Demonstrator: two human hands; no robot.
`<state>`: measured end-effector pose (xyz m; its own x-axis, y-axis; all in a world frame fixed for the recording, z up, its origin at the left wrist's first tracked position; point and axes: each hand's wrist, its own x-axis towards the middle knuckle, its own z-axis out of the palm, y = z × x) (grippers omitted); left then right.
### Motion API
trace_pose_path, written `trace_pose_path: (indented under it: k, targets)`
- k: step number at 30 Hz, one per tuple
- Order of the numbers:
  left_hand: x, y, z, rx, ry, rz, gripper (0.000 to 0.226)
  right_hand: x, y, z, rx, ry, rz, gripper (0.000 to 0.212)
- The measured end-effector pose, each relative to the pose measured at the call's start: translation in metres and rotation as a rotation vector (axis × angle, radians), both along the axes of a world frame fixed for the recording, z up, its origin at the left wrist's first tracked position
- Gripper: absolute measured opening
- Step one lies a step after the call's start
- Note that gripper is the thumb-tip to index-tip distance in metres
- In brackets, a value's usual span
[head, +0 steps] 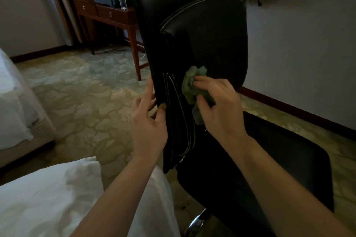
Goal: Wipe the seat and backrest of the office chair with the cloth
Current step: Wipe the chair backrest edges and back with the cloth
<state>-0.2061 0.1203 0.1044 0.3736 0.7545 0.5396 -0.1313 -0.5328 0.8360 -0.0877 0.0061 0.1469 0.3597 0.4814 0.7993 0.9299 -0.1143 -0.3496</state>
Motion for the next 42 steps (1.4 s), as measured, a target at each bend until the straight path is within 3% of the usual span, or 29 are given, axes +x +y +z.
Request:
trace_pose_path:
  k: [14, 20, 25, 37, 42]
  targets:
    - [0.005, -0.003, -0.002, 0.052, 0.009, 0.058, 0.069, -0.003, -0.018, -0.053, -0.131, 0.117, 0.073, 0.031]
    - [0.003, -0.003, -0.003, 0.054, 0.021, 0.051, 0.07, -0.005, -0.011, -0.026, 0.054, 0.181, 0.041, 0.04]
    - [0.005, -0.001, -0.005, 0.039, 0.017, 0.054, 0.071, -0.008, 0.01, -0.015, 0.029, 0.222, 0.111, 0.034]
    - [0.007, -0.005, -0.006, 0.071, 0.017, 0.074, 0.067, -0.001, -0.019, -0.066, -0.061, 0.223, 0.127, 0.03]
    - [0.006, -0.003, -0.006, 0.067, 0.016, 0.061, 0.069, -0.005, -0.009, -0.04, 0.067, 0.214, 0.095, 0.03]
